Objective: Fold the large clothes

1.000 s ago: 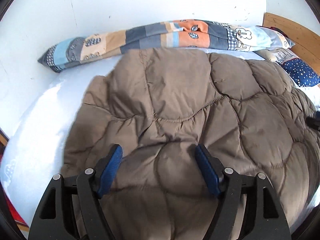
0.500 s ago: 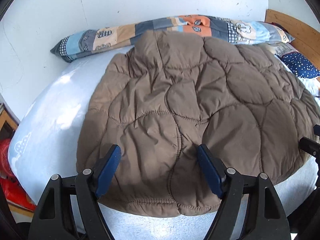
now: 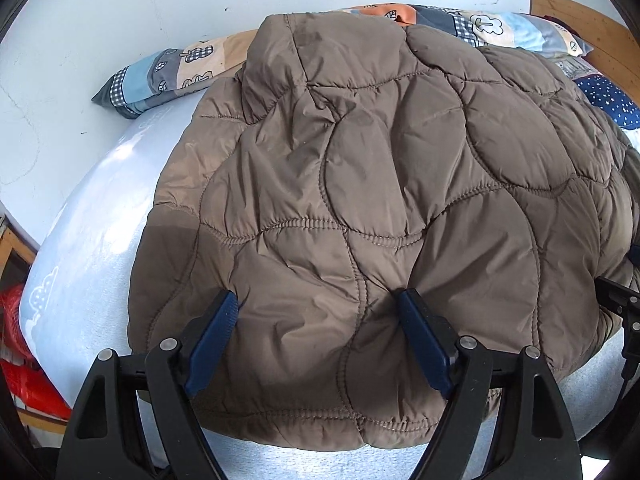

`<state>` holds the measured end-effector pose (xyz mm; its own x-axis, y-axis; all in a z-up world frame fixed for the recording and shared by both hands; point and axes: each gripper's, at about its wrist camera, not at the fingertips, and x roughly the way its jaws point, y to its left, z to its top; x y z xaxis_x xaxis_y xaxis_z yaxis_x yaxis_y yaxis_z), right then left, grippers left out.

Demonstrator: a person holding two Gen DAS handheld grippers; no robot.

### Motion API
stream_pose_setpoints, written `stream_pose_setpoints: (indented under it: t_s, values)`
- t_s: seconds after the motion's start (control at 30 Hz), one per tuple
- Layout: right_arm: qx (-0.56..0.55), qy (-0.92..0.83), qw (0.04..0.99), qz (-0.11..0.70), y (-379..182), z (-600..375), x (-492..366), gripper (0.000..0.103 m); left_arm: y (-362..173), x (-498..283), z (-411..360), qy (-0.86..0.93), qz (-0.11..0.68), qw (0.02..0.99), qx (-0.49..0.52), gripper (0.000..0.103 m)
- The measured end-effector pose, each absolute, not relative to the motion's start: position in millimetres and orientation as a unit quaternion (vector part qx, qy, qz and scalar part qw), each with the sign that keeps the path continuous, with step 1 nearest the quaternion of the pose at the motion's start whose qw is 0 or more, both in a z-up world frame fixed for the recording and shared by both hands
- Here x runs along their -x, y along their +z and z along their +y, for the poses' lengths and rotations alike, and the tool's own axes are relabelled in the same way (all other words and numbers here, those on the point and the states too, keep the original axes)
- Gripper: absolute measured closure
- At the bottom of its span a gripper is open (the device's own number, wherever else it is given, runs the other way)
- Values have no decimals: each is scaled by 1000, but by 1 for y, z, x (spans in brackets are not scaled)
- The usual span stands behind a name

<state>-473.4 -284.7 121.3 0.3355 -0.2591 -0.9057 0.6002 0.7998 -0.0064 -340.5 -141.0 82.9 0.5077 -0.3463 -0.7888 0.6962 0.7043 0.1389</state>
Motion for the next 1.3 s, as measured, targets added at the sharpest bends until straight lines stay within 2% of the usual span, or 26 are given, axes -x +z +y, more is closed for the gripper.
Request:
stream_pose_setpoints:
  t_s: [0.63,0.83,1.0,1.3]
  values:
    - [-152,-273,802,509,119,-277,473,13,84,349,-133,-317,358,850,-224,19]
    - [-146,-289,815,480,143,-267,496,13,104,365,-118,-319,342,859,-210,19]
    - [-193,-306,821,442,161,-263,529,12,125,386,-102,-347,340,856,-178,19]
    - [-176,-332,848,373,200,-223,577,11,182,464,-53,-426,269,855,-127,16]
